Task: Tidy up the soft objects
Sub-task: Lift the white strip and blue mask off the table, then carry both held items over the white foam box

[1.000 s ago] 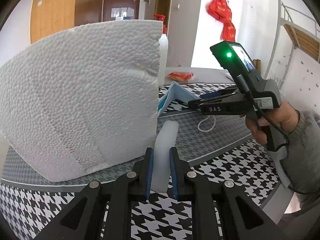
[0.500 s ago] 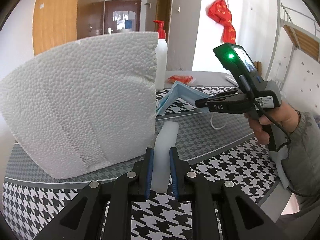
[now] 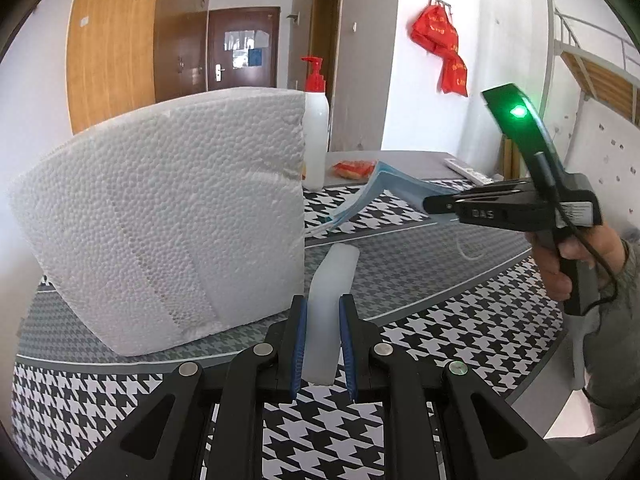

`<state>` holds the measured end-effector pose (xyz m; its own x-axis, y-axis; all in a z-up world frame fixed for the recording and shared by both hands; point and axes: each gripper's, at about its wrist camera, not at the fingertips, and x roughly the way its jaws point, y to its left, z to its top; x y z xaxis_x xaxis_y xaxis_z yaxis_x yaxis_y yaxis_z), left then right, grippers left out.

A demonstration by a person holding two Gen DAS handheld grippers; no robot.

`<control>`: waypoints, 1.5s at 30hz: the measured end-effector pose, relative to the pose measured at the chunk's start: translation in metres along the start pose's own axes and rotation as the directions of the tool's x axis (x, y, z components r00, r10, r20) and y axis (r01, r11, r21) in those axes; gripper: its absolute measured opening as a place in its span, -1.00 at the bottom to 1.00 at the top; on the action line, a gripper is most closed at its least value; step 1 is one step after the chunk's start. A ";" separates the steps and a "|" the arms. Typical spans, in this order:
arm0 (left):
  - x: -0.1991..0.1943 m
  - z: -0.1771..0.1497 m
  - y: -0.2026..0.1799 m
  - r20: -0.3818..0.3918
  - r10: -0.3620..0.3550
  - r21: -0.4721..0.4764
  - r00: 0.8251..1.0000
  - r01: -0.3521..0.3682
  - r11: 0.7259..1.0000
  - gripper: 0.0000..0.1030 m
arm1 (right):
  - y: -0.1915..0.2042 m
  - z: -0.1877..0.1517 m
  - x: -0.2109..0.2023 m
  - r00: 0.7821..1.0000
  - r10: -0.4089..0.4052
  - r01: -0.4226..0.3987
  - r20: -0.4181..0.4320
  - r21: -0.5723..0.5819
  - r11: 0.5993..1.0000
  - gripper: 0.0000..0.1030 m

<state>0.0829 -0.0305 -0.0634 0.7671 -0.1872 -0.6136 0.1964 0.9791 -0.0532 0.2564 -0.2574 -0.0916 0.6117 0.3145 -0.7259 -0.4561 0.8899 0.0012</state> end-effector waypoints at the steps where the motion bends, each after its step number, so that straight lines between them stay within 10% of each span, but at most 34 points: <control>1: -0.001 0.001 0.000 0.002 0.000 0.004 1.000 0.000 1.000 -0.66 | -0.001 -0.001 -0.005 1.000 0.001 -0.001 0.010 0.009 1.000 -0.86; 45: -0.040 0.061 -0.025 0.175 -0.047 0.096 0.984 0.030 0.995 -0.66 | -0.020 -0.020 -0.121 0.951 -0.017 -0.032 0.310 0.154 0.987 -0.85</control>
<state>0.0841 -0.0519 0.0105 0.8519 -0.2438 -0.4635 0.2772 0.9608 0.0041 0.1789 -0.3201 -0.0175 0.7898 0.3859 -0.4768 -0.3703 0.9196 0.1309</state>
